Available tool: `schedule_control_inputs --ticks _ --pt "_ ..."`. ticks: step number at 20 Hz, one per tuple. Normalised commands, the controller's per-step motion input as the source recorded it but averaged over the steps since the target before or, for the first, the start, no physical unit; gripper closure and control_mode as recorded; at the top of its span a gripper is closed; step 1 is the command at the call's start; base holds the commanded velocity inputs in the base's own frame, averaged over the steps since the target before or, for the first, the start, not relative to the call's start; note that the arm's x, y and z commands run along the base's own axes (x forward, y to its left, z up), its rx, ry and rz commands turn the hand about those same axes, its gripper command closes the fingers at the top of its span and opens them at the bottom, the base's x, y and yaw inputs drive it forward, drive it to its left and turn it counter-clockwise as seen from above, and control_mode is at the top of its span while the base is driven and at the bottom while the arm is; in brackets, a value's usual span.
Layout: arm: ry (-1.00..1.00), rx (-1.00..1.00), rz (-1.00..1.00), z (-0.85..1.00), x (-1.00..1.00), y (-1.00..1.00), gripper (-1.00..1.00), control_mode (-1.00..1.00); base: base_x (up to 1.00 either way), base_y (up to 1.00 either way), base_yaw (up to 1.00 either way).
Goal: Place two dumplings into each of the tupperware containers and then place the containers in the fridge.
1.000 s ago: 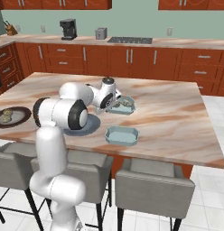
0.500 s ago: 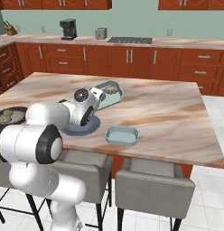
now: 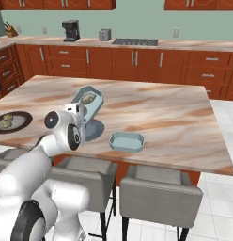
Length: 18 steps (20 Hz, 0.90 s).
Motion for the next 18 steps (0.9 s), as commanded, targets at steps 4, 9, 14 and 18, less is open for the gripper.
schedule_control_inputs --ticks 4,9,14,18 --pt "0.31 -0.40 0.40 0.65 -1.00 0.01 1.00 -1.00 0.00 0.00 0.00" --pt "0.43 -0.39 0.28 0.51 -0.66 0.05 1.00 -1.00 0.00 0.00 0.00" --pt "0.45 -0.10 0.01 -0.01 -0.02 0.00 1.00 -1.00 0.00 0.00 0.00" --pt "0.13 0.24 0.00 0.00 -0.12 -0.30 1.00 -1.00 0.00 0.00 0.00"
